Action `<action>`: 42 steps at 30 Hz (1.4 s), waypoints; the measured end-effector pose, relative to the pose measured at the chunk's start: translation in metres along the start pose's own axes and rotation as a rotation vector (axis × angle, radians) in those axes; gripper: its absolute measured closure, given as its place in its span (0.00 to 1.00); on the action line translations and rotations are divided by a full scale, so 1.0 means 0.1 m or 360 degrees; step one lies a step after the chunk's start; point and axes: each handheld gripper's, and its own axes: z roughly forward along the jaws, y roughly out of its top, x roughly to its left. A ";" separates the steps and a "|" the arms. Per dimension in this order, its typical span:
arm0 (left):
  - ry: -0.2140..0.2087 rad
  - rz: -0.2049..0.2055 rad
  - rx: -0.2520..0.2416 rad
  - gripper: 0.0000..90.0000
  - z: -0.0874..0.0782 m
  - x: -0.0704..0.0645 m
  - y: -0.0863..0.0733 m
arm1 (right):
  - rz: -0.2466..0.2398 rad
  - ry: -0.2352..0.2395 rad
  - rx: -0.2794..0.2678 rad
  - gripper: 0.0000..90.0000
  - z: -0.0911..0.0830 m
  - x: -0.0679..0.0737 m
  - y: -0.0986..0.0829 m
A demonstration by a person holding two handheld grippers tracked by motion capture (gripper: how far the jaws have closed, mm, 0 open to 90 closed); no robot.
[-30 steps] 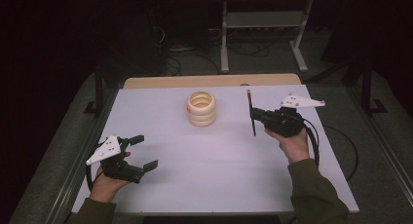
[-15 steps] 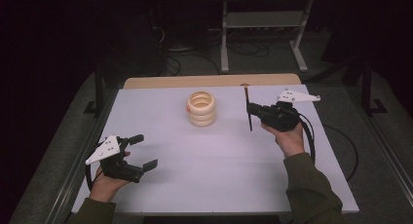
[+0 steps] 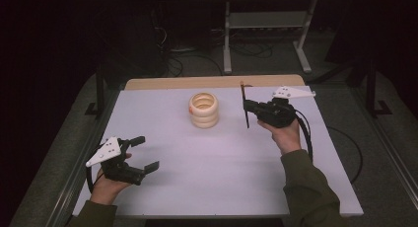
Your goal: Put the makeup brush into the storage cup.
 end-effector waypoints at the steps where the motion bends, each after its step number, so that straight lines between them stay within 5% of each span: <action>1: 0.0000 0.0001 0.0000 0.00 0.00 0.00 0.00 | -0.0002 0.0001 0.0003 0.92 0.01 0.00 0.01; 42: -0.0008 -0.0012 -0.0026 0.00 0.01 0.00 0.00 | -0.0049 0.0025 -0.0033 0.92 0.53 0.01 0.33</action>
